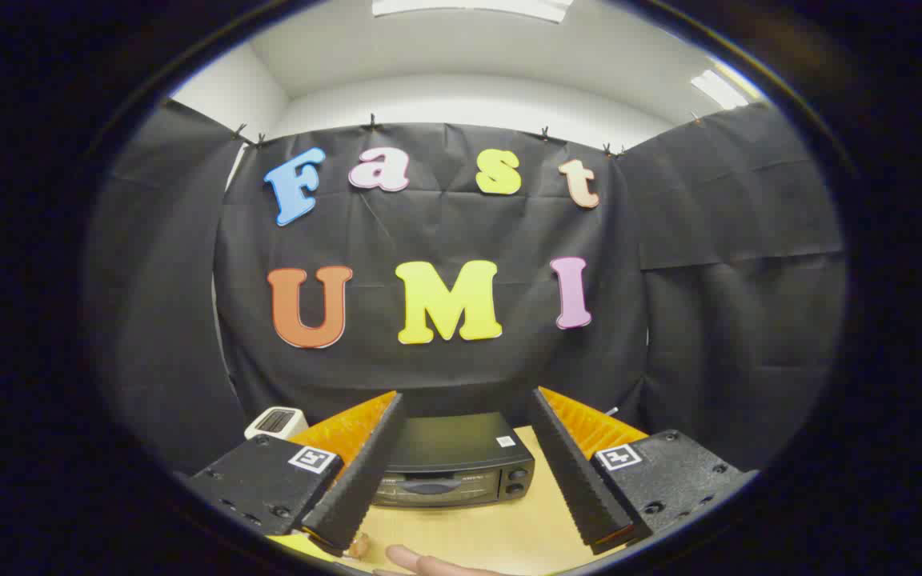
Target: Open the toaster oven, put the food inside, and close the toaster oven door.
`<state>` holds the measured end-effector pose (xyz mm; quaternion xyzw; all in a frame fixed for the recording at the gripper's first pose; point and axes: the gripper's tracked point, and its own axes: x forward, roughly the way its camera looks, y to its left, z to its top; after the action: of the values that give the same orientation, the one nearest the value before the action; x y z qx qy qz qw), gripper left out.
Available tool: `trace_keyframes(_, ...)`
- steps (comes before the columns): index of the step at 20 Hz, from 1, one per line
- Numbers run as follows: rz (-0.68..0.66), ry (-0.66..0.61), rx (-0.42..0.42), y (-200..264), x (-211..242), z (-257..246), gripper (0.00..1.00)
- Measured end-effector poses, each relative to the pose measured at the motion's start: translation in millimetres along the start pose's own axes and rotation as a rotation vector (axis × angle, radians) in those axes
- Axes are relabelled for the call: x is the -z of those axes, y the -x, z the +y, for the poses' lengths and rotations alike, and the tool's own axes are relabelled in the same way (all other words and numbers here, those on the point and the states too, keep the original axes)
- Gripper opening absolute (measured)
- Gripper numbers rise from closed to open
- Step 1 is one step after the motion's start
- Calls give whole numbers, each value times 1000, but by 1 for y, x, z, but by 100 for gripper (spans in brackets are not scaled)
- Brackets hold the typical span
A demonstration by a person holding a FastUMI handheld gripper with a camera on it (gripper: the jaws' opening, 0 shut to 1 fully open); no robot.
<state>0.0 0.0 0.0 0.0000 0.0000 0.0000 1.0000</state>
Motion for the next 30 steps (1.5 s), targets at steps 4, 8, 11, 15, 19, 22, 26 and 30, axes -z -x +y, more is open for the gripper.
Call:
trace_keyframes(4,8,8,-29,-2,5,9,100)
trace_keyframes(8,12,17,-33,-6,13,13,100)
trace_keyframes(11,17,12,-35,-13,19,20,100)
trace_keyframes(15,18,16,-69,-36,35,35,100)
trace_keyframes(19,110,8,-140,-74,82,46,100)
trace_keyframes(22,170,3,-154,-106,121,46,100)
trace_keyframes(26,276,61,-144,-138,179,46,100)
trace_keyframes(30,324,55,-141,-166,219,50,100)
